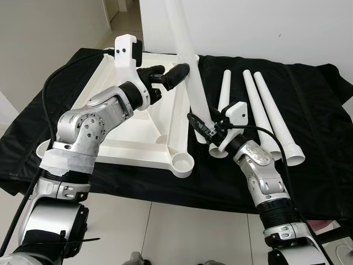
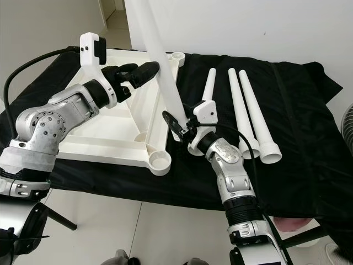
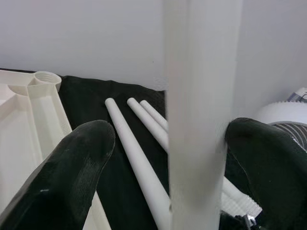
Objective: Building children table
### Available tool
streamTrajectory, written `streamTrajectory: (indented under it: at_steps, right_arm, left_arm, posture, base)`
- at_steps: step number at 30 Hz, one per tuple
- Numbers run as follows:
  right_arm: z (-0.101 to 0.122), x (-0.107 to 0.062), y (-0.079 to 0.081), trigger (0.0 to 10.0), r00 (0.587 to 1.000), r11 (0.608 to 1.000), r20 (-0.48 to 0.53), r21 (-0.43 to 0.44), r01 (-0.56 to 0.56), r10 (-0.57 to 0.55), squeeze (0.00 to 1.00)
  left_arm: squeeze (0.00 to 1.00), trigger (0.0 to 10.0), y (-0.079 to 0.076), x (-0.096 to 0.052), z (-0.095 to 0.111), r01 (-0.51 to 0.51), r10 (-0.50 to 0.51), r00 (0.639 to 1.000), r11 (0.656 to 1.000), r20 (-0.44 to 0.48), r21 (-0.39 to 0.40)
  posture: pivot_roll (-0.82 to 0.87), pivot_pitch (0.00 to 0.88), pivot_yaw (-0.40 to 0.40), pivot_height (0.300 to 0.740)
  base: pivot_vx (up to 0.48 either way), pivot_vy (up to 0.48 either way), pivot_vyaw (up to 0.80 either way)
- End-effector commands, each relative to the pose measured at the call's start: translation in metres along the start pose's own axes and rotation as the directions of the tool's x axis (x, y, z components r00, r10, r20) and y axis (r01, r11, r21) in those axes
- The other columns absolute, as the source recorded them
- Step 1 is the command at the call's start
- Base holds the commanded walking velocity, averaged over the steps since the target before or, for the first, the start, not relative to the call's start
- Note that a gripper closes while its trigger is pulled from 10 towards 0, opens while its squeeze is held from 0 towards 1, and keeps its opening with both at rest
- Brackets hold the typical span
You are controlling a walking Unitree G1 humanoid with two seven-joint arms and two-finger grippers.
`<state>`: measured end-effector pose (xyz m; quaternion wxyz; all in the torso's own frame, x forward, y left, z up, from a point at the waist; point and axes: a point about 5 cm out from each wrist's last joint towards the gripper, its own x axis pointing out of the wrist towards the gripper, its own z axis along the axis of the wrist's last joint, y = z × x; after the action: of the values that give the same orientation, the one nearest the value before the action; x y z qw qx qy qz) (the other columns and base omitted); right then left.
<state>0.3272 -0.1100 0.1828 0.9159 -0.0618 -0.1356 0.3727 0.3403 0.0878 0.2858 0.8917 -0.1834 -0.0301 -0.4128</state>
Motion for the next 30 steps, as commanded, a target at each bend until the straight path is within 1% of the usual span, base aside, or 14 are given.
streamTrajectory:
  at_steps: [1, 4, 7, 9, 13, 14, 15, 16, 17, 18, 20, 24, 30]
  right_arm:
    - [0.001, 0.003, 0.004, 10.0, 1.000, 1.000, 0.009, -0.013, -0.027, 0.027, 0.00]
    - [0.001, 0.003, 0.005, 10.0, 0.999, 0.999, 0.010, -0.009, -0.031, 0.031, 0.00]
    - [-0.001, 0.003, 0.011, 10.0, 0.998, 0.997, 0.003, -0.026, -0.069, 0.069, 0.00]
    - [-0.001, 0.003, 0.012, 10.0, 0.997, 0.997, 0.004, -0.032, -0.074, 0.074, 0.00]
    - [-0.002, 0.004, 0.014, 10.0, 0.996, 0.996, 0.001, -0.042, -0.085, 0.085, 0.00]
    - [-0.003, 0.004, 0.015, 10.0, 0.996, 0.995, -0.001, -0.042, -0.087, 0.087, 0.00]
    - [-0.003, 0.005, 0.015, 10.0, 0.996, 0.995, -0.003, -0.040, -0.088, 0.088, 0.00]
    - [-0.004, 0.005, 0.015, 10.0, 0.996, 0.995, -0.004, -0.039, -0.087, 0.087, 0.00]
    - [-0.004, 0.005, 0.015, 10.0, 0.996, 0.996, -0.003, -0.038, -0.084, 0.084, 0.00]
    - [-0.004, 0.005, 0.014, 10.0, 0.997, 0.996, -0.002, -0.035, -0.078, 0.078, 0.00]
    - [-0.004, 0.005, 0.015, 10.0, 0.997, 0.996, -0.002, -0.036, -0.078, 0.078, 0.00]
    - [-0.004, 0.005, 0.015, 10.0, 0.997, 0.996, -0.003, -0.037, -0.080, 0.080, 0.00]
    - [-0.004, 0.005, 0.014, 10.0, 0.996, 0.995, -0.009, -0.043, -0.086, 0.086, 0.00]
  left_arm:
    - [0.00, 10.0, -0.033, -0.005, 0.007, 0.519, -0.519, 0.854, 0.854, -0.005, 0.030]
    - [0.00, 10.0, -0.033, -0.004, 0.008, 0.512, -0.512, 0.859, 0.858, -0.005, 0.036]
    - [0.00, 10.0, -0.034, -0.003, 0.010, 0.508, -0.509, 0.861, 0.861, 0.012, 0.019]
    - [0.00, 10.0, -0.034, -0.003, 0.011, 0.507, -0.507, 0.862, 0.862, 0.014, 0.021]
    - [0.00, 10.0, -0.033, -0.001, 0.016, 0.489, -0.489, 0.871, 0.872, 0.041, 0.013]
    - [0.00, 9.8, -0.032, 0.000, 0.017, 0.481, -0.481, 0.875, 0.877, 0.051, 0.010]
    - [0.00, 4.8, -0.032, 0.000, 0.019, 0.480, -0.479, 0.876, 0.878, 0.065, 0.001]
    - [0.00, 4.8, -0.031, 0.000, 0.021, 0.477, -0.476, 0.876, 0.879, 0.079, -0.006]
    - [0.00, 0.0, -0.030, 0.000, 0.023, 0.471, -0.468, 0.879, 0.882, 0.096, -0.015]
    - [0.00, 0.0, -0.029, 0.001, 0.026, 0.465, -0.459, 0.880, 0.885, 0.118, -0.025]
    - [0.00, 0.0, -0.029, 0.001, 0.028, 0.462, -0.455, 0.880, 0.886, 0.132, -0.025]
    - [0.00, 0.0, -0.028, 0.002, 0.029, 0.455, -0.448, 0.884, 0.890, 0.135, -0.030]
    - [0.00, 0.0, -0.030, 0.002, 0.030, 0.464, -0.455, 0.880, 0.885, 0.138, -0.036]
  posture:
    - [-0.14, 0.019, 0.070, 0.740]
    - [-0.13, 0.025, 0.069, 0.740]
    - [-0.13, 0.025, 0.069, 0.740]
    - [-0.12, 0.027, 0.068, 0.740]
    - [-0.12, 0.028, 0.068, 0.740]
    - [-0.12, 0.028, 0.068, 0.740]
    - [-0.11, 0.029, 0.070, 0.740]
    - [-0.11, 0.029, 0.072, 0.740]
    - [-0.11, 0.030, 0.074, 0.740]
    - [-0.11, 0.030, 0.074, 0.740]
    - [-0.10, 0.034, 0.075, 0.740]
    - [-0.10, 0.034, 0.075, 0.740]
    - [-0.10, 0.042, 0.069, 0.740]
  base:
    - [0.000, 0.000, 0.00]
    - [0.000, 0.000, 0.00]
    - [0.000, 0.000, 0.00]
    - [0.000, 0.000, 0.00]
    - [0.000, 0.000, 0.00]
    - [0.000, 0.000, 0.00]
    - [0.000, 0.000, 0.00]
    - [0.000, 0.000, 0.00]
    - [0.000, 0.000, 0.00]
    - [0.000, 0.000, 0.00]
    - [0.000, 0.000, 0.00]
    - [0.000, 0.000, 0.00]
    - [0.000, 0.000, 0.00]
